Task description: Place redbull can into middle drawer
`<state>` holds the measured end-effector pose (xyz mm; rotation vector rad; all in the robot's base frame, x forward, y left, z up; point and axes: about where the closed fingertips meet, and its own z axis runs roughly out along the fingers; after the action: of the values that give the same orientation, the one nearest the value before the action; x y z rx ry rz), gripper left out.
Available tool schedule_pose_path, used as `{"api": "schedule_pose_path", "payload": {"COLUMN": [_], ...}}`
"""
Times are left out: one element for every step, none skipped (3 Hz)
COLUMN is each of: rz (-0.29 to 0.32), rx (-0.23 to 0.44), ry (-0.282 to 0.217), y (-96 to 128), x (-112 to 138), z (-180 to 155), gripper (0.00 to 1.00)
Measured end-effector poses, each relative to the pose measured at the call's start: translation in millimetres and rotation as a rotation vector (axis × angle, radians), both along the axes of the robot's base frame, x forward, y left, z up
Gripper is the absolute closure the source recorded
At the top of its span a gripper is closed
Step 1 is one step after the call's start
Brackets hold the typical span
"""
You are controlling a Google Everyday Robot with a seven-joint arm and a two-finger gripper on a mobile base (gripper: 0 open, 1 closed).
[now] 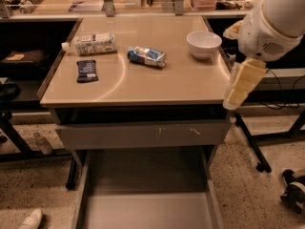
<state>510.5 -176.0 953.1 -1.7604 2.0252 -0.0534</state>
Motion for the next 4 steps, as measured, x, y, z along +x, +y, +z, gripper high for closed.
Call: {"api": "schedule_pose_path", "payload": {"rz": [0.073,0.125,0.178,0.178], "rx": [0.065,0.119,0.213,0.213], "ry": [-0.024,-0.046,-0.056,-0.056], "y": [25.8,43.5,60.9,60.9], "x": [31.3,53.2,88.8,88.8], "z": [-4.6,-5.2,-14.1,-14.2], "gripper": [0.00,0.00,0.00,0.00]}}
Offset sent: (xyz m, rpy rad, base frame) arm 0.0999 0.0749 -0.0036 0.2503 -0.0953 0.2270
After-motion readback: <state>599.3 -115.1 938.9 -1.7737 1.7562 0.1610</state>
